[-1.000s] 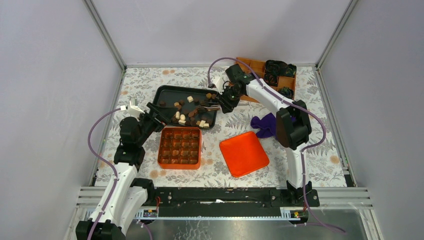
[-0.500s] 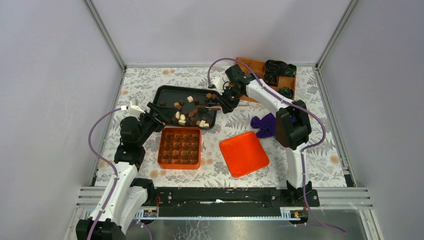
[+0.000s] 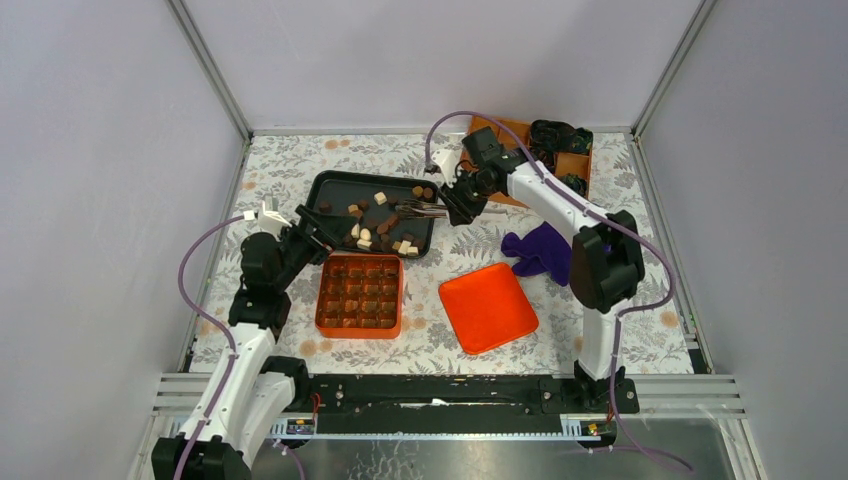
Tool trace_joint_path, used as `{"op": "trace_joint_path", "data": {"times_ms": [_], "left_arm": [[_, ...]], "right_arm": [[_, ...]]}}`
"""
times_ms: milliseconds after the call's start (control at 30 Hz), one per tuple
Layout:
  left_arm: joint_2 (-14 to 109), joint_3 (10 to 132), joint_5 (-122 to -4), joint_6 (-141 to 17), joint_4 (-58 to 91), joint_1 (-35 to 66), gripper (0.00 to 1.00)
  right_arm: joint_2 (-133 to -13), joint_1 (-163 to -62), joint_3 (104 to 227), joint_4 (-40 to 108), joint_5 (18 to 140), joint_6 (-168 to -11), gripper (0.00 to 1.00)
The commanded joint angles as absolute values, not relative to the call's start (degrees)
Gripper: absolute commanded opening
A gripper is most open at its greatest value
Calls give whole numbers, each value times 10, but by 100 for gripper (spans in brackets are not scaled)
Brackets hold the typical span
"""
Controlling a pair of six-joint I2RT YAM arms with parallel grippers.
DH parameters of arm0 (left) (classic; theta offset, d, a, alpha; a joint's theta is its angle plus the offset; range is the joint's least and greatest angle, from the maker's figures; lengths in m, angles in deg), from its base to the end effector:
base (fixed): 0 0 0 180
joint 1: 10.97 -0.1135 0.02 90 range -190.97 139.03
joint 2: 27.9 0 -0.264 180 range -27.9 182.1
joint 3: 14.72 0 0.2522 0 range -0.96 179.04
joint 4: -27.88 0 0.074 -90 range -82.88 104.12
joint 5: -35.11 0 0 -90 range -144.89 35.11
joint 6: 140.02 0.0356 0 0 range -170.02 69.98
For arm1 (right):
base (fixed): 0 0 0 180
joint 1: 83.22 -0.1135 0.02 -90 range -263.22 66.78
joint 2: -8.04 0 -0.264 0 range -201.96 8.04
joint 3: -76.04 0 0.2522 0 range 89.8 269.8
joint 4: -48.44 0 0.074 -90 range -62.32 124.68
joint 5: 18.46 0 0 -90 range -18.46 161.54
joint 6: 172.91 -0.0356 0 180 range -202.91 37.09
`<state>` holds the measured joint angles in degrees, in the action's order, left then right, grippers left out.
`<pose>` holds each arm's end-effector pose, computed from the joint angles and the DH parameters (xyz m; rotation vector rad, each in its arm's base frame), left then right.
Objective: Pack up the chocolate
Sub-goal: Pick up the fake chocolate from the plate, then place the fake chocolate in the packing box.
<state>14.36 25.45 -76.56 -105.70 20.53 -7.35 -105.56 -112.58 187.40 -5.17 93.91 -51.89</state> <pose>0.1811 -0.0246 0.2643 -0.5356 1.7720 -1.0700 0.3749 0.2264 0.2571 -1.3889 2.0853 0.4833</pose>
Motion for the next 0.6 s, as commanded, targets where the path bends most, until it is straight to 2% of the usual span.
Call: {"op": "trace_joint_path", "data": {"times_ms": [0,167,367,567], "left_arm": [[126,266,-768,-1052,213,-79,94],[119,290,-752,-1018,162,-79,94],[108,365,-694,-916,27,-79,94],[94,383,-665,-891,12,-79,95]], "right_arm": [[-990,-1123,1867,-33,980,-528,13],[-938,-1122,1828,-39,1041,-520,13],[-866,-1129,1769,-47,1132,-513,13],[-846,-1172,1732,-51,1131,-496,14]]}}
